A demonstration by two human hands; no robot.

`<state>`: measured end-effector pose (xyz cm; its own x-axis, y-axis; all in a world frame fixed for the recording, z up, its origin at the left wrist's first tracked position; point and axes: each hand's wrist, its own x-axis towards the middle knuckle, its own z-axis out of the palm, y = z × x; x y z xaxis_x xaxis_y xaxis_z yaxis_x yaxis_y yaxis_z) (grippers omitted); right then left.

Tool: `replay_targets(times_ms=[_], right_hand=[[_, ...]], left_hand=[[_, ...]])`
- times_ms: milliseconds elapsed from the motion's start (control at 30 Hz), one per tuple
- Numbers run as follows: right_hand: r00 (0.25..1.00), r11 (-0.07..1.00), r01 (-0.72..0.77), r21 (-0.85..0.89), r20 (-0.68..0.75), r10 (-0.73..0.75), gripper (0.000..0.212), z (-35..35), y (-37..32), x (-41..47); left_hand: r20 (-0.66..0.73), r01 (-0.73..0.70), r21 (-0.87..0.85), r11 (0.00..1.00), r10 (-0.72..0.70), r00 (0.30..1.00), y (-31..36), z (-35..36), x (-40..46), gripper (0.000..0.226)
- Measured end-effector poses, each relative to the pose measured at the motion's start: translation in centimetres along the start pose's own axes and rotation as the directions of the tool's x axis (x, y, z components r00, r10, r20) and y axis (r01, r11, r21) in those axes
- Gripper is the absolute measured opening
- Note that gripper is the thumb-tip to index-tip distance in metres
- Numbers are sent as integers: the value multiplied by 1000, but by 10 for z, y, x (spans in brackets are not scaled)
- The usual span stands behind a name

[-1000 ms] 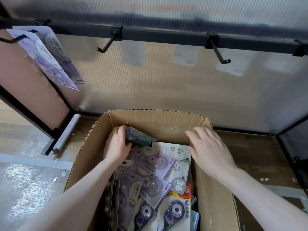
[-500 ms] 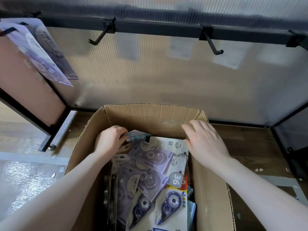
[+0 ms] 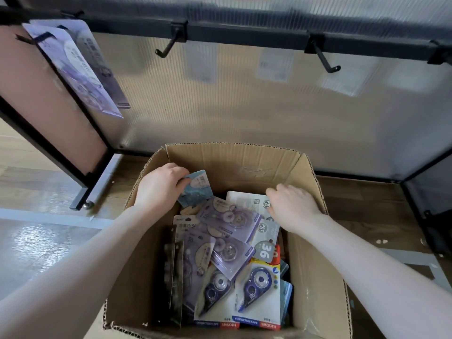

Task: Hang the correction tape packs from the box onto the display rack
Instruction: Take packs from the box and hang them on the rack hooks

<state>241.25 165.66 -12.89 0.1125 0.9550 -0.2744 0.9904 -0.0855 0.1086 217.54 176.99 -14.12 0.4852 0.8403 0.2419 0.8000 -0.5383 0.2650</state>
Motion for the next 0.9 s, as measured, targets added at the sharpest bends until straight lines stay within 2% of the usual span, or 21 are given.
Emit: replay_targets(times_ms=[100, 267, 367, 500, 600, 733, 800, 900], right_hand=[[986, 1000, 0, 7, 165, -1, 19, 9, -5, 1], [896, 998, 58, 36, 439, -67, 25, 28, -6, -11], [888, 999, 7, 52, 459, -30, 25, 44, -5, -8], [916, 953, -219, 208, 380, 127, 24, 65, -3, 8], [879, 821, -421, 386, 399, 262, 43, 75, -3, 20], [836, 641, -539, 547, 439, 328, 61, 84, -6, 33], [826, 522, -563, 640, 412, 385, 59, 85, -5, 39], [792, 278, -565, 777, 417, 446, 38, 82, -2, 47]], left_hand=[[8, 29, -6, 1000, -29, 1000, 0, -4, -1, 23], [28, 26, 5, 1000, -27, 999, 1, -7, -3, 23], [46, 18, -5, 1000, -18, 999, 1, -6, -3, 24], [55, 23, -13, 1000, -22, 998, 2, -5, -3, 24], [62, 10, -18, 1000, -9, 998, 3, -5, -3, 24], [74, 8, -17, 1000, -7, 997, 2, -5, -3, 24], [84, 4, -14, 1000, -3, 996, 1, -5, -4, 23], [91, 3, -15, 1000, -2, 996, -2, -5, -6, 23]])
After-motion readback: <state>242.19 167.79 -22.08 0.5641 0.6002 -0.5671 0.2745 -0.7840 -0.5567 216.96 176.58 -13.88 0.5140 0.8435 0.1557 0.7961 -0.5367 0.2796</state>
